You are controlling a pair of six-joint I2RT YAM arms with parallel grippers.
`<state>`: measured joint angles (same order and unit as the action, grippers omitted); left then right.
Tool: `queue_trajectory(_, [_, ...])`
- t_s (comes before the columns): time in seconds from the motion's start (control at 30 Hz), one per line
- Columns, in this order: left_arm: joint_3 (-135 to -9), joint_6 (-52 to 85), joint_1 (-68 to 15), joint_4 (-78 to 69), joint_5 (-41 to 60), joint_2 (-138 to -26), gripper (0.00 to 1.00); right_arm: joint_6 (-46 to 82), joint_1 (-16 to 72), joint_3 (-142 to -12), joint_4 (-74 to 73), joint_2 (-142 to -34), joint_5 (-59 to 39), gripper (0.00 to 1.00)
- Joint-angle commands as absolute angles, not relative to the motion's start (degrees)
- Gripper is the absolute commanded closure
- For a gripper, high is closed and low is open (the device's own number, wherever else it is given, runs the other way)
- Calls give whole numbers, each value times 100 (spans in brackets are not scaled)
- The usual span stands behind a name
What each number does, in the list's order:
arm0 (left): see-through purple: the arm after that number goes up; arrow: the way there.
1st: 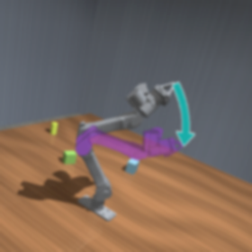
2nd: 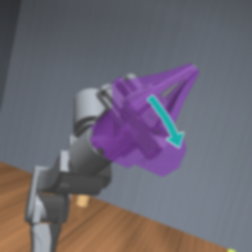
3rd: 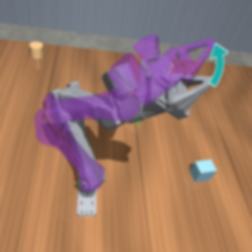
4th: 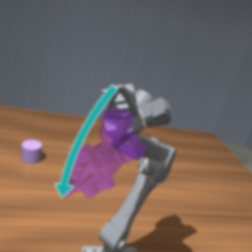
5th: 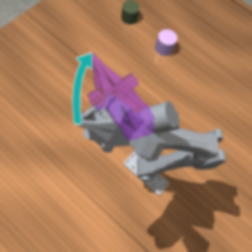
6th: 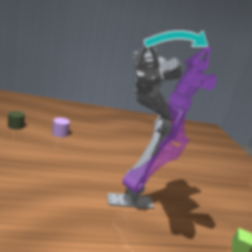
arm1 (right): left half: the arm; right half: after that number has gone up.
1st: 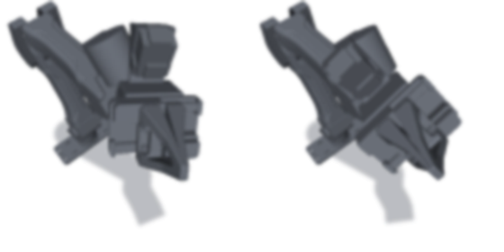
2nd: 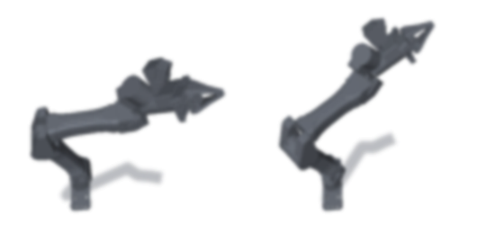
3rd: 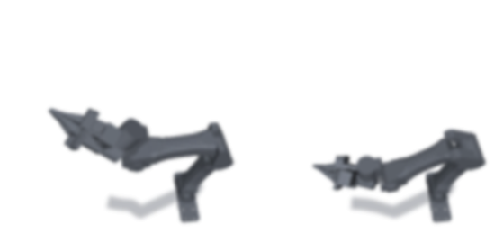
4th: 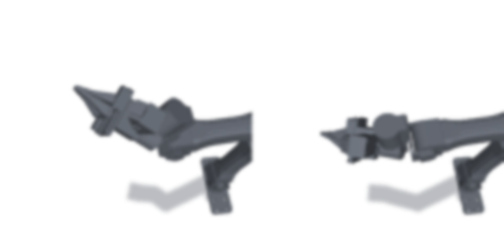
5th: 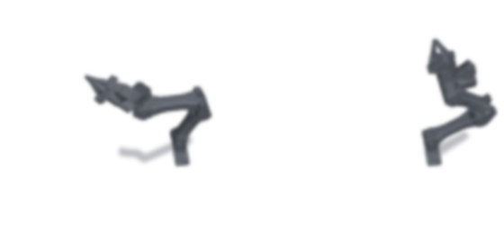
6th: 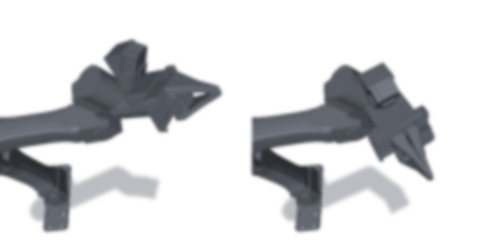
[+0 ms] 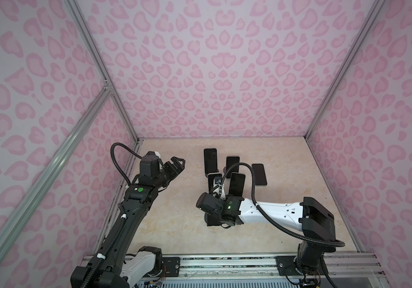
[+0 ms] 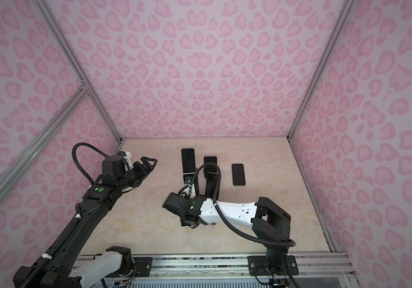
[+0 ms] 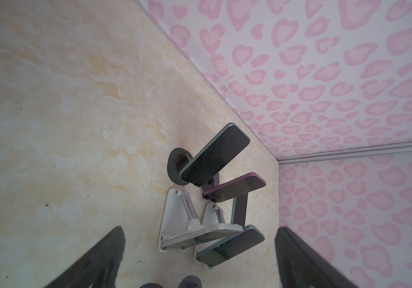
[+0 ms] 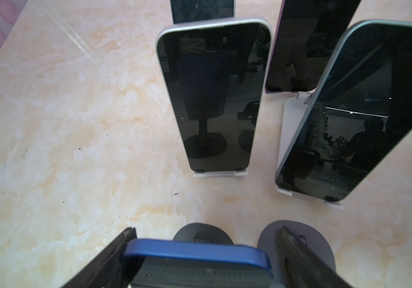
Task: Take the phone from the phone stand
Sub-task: 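Lift the blue-edged phone up off its stand with the right gripper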
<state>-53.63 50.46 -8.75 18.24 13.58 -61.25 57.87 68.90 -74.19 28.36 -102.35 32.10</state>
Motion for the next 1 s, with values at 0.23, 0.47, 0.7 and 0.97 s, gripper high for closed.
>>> queue_trajectory(0.23, [-5419, 4983, -870, 1666, 1442, -6140, 3, 5863, 6901, -7308, 2630, -10383, 3333, 16])
queue_trajectory(0.47, [-5407, 4972, -870, 1650, 1442, -6126, 3, 5823, 6911, -7232, 2462, -10355, 3295, 20])
queue_trajectory(0.7, [-5405, 4983, -870, 1626, 1487, -6132, 3, 5692, 6952, -7206, 2361, -10311, 3308, 26])
queue_trajectory(0.97, [-5414, 4957, -870, 1595, 1554, -6166, 3, 5462, 7005, -7115, 2125, -10131, 3336, 31])
